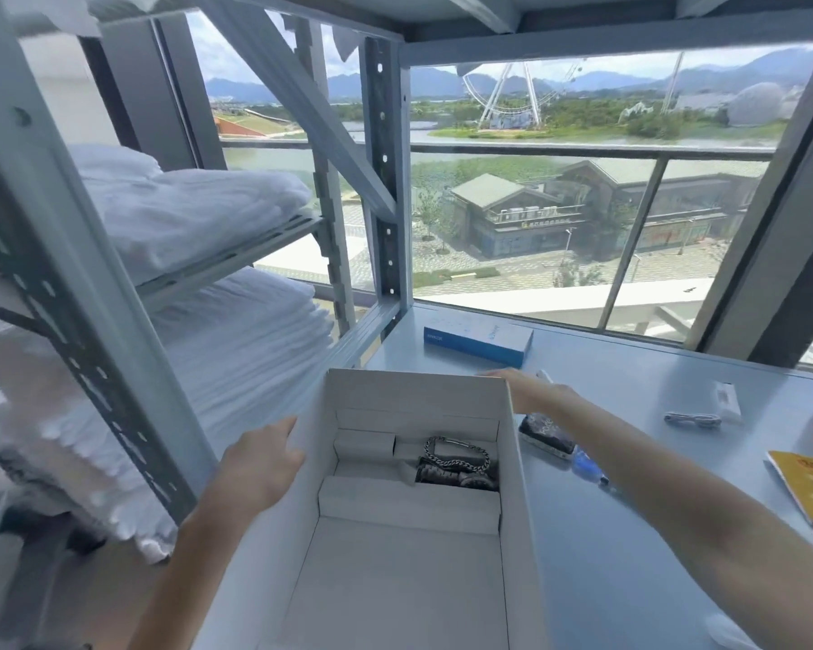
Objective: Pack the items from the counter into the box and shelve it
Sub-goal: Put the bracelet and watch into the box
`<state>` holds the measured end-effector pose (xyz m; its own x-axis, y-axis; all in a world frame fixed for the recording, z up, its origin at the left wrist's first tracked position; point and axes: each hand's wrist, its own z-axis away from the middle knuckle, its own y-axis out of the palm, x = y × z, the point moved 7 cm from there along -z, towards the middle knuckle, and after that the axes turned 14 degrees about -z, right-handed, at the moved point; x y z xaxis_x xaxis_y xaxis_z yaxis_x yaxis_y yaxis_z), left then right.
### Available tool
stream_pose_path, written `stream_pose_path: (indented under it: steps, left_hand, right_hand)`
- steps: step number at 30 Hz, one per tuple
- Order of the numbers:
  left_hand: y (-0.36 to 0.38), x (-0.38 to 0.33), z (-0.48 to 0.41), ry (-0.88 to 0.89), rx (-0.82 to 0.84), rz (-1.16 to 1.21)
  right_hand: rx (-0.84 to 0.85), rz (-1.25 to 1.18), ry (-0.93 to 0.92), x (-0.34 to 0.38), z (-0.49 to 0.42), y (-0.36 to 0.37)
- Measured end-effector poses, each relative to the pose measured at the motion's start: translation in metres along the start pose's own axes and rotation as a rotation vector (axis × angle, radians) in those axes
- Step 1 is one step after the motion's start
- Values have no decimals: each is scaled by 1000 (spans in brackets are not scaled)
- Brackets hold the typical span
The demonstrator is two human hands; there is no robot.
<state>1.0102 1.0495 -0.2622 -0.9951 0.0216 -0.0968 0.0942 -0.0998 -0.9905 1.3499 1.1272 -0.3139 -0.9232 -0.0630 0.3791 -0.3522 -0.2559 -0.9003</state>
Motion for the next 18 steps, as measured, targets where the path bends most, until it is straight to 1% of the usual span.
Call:
stream_pose_path:
  steps: [1, 2, 4, 7, 12, 18]
  left_hand:
    - [0, 0, -2, -10, -3, -2]
    - [0, 0, -5, -20, -6, 4]
    - [-1, -2, -10, -36, -16, 19]
    - [-5, -8, -22, -74, -36, -2]
    - [-9, -30, -49, -97, -76, 27]
    - [-13, -53, -74, -104, -90, 35]
  right_hand:
    - [32, 32, 9, -8, -2, 11]
    - [42, 41, -21, -12, -2, 18]
    - [15, 85, -61, -18, 3, 17]
    - [31, 187, -13, -50, 17, 4]
    - [-9, 142, 102, -116, 67, -3]
    - [-126, -9, 60, -138, 112, -7]
